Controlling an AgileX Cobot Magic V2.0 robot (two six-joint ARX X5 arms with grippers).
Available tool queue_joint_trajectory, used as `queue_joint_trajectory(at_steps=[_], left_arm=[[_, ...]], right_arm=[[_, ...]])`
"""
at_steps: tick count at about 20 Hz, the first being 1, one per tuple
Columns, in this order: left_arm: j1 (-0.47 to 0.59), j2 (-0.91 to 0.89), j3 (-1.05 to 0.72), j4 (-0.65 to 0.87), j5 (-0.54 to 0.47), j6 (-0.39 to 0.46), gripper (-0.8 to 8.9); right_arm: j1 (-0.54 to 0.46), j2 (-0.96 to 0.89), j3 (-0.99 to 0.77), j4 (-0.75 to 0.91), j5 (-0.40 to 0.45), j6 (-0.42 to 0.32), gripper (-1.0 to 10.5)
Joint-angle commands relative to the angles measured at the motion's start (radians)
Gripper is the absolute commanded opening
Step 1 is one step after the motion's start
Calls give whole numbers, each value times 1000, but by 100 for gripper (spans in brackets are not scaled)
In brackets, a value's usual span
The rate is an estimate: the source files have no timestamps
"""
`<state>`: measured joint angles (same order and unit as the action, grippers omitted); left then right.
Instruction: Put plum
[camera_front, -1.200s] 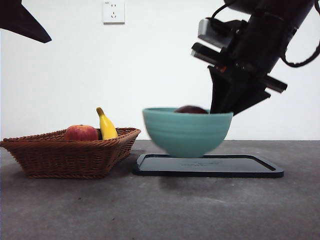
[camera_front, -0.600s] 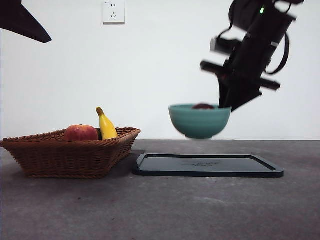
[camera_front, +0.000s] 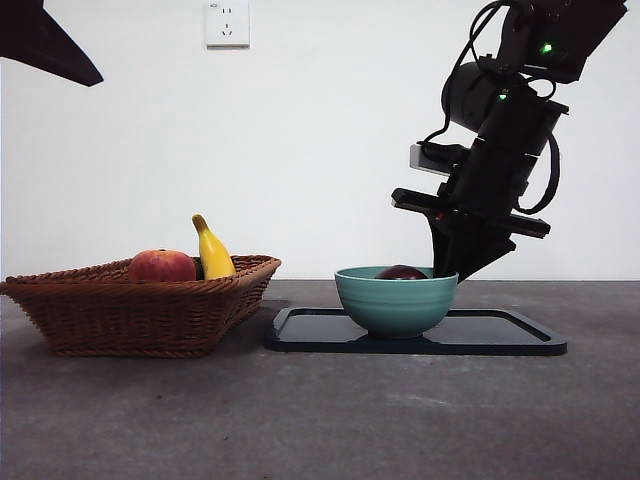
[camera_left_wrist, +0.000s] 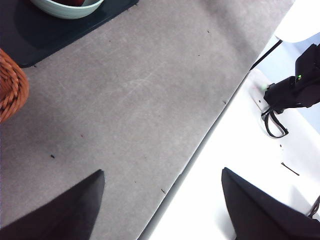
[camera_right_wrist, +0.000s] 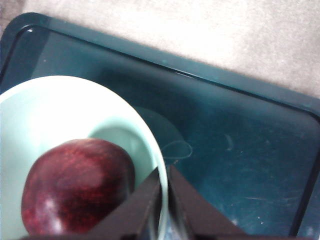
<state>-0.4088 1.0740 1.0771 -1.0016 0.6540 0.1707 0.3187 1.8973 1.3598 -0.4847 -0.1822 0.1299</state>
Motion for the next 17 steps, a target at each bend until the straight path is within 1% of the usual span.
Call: queue_joint_trajectory(at_steps=[1, 2, 5, 7, 9, 11, 13, 17], left_arm=[[-4, 5, 10, 7, 5, 12, 374], [-4, 5, 10, 7, 5, 12, 374], [-4, 5, 10, 7, 5, 12, 374], [-4, 5, 10, 8, 5, 12, 374], [-4, 5, 10, 8, 5, 12, 374], [-4, 5, 10, 8, 5, 12, 374], [-4, 5, 10, 11, 5, 12, 374], [-4, 5, 10, 47, 5, 12, 374]], right_arm=[[3, 23, 22, 12, 0, 1, 164], [3, 23, 23, 13, 0, 2, 182], [3, -12, 23, 12, 6, 5, 182], [1, -69, 23, 5, 28, 5, 182], [-2, -151, 23, -10, 26, 5, 182], [0, -245, 23, -56, 21, 4, 182], [7, -350, 23, -132, -5, 0, 182], [17, -536, 22, -292, -12, -37, 182]])
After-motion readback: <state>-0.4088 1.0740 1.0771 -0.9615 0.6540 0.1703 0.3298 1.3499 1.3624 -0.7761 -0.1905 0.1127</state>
